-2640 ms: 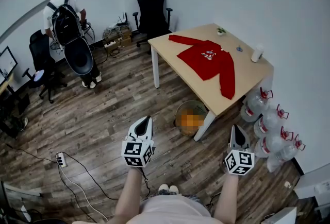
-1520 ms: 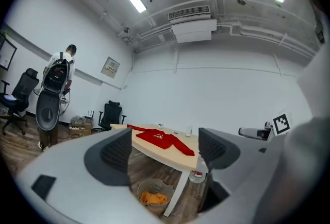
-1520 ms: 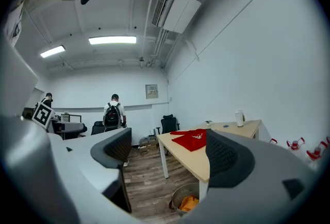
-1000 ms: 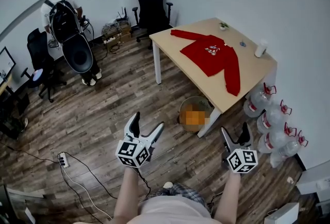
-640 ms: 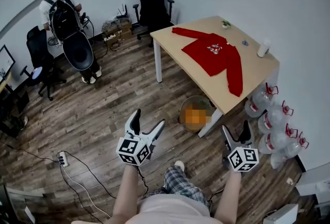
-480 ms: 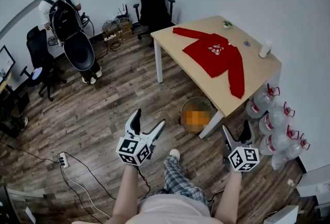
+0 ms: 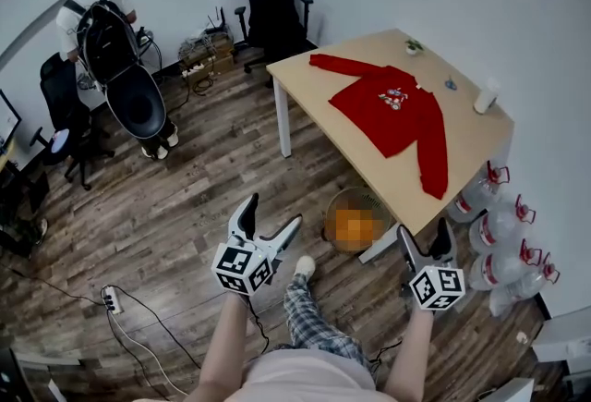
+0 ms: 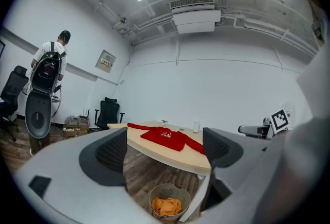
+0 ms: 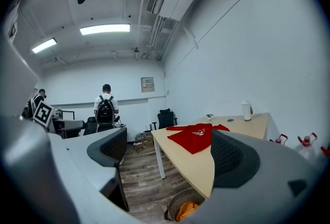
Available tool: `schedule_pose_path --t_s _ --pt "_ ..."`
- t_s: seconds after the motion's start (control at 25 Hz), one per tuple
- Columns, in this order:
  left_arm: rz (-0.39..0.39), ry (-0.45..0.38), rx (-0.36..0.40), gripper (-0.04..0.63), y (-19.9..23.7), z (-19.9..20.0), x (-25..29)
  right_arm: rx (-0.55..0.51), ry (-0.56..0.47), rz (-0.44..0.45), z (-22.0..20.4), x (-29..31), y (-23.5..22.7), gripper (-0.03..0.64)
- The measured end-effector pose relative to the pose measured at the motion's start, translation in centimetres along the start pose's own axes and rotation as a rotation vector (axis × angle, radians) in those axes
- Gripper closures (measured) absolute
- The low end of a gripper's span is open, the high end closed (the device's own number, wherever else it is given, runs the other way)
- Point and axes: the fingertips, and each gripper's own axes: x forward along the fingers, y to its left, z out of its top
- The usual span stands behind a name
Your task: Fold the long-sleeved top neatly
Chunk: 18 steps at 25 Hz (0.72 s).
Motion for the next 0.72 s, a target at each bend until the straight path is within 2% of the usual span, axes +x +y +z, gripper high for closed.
schedule_pose_path --t_s 0.2,0.48,0.72 --pt "-0.013 0.021 -0.006 0.156 5.5 -0.1 6.5 0.017 0.000 -0.024 -0.3 8.3 -1.2 0.123" --pt "-0.058 0.039 0.001 0.156 12.1 3.1 18.8 0.041 -0.012 -0.088 2.2 20.5 -5.0 0.126" --pt "-0.110 0.046 0.005 0.156 14.5 4.5 28.1 0.060 -0.017 -0.153 3.6 27.3 -9.0 0.129"
